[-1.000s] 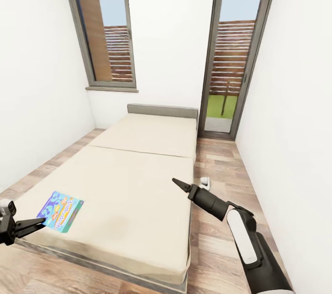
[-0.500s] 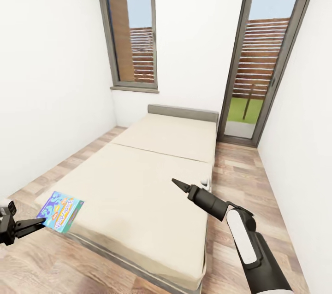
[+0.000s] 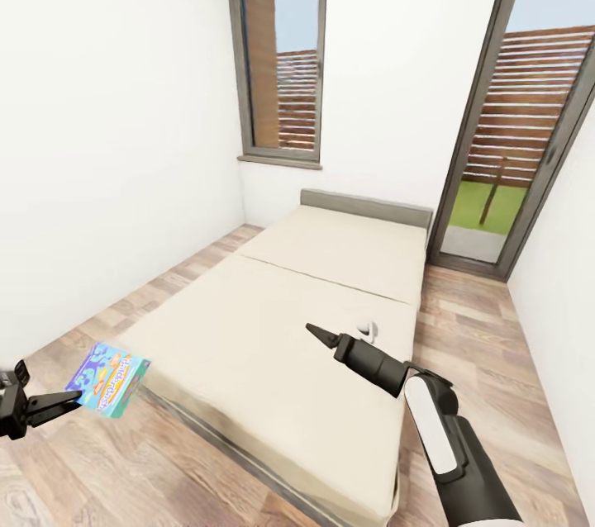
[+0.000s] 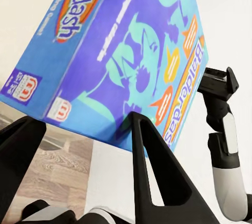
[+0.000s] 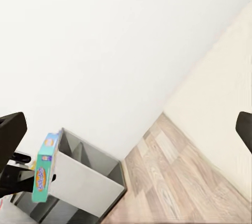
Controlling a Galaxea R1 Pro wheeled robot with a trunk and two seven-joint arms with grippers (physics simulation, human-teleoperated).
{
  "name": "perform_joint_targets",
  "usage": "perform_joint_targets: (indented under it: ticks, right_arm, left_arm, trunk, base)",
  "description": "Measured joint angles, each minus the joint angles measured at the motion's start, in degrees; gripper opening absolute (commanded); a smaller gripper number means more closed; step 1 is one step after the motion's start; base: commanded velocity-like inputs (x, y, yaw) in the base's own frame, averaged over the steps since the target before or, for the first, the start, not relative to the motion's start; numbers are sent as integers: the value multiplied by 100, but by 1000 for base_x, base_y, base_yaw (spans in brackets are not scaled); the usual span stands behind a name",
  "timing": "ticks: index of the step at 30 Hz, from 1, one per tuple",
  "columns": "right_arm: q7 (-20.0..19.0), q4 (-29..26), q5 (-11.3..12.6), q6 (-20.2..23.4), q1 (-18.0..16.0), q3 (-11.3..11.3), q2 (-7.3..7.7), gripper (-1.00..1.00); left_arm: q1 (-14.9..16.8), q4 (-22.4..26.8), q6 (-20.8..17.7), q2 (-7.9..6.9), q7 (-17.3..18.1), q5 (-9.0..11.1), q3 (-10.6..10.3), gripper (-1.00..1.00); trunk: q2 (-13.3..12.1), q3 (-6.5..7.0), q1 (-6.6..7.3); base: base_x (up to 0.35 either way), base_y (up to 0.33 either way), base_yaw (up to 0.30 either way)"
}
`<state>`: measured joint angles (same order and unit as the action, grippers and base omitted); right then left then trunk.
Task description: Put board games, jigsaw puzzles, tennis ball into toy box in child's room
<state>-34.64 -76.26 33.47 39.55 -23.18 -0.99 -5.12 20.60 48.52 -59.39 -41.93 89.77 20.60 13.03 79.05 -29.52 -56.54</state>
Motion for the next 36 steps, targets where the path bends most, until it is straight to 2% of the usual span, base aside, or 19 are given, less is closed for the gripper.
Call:
perform_joint_targets:
  ticks: [13, 18, 24, 29, 36]
  right_arm:
    - [-2, 15, -1, -4, 0, -7, 38, 100]
    - [-2, 35, -1, -9, 0, -13, 46, 100]
    - [-1, 60, -8, -10, -2, -13, 49, 100]
    - [-2, 63, -6, -9, -2, -8, 49, 100]
    - [-1, 76, -10, -9, 0, -11, 49, 100]
  left_arm:
    - [-1, -4, 59, 27, -24, 9, 49, -100]
    - [-1, -4, 109, 48, -287, 9, 129, -100]
    - [-1, 2, 127, 85, -805, 29, 187, -100]
    - [-1, 7, 126, 93, -882, 44, 218, -100]
    - [-2, 157, 119, 207, -1131, 21, 230, -100]
  trunk:
    - [-522, 233, 286]
    - [-722, 323, 396]
    - [-963, 431, 527]
    - [-1164, 521, 637]
    - [-1445, 647, 791]
  base:
    - [0, 0, 292]
    - [0, 0, 292]
    - [0, 0, 292]
    - [0, 0, 292]
    - [0, 0, 292]
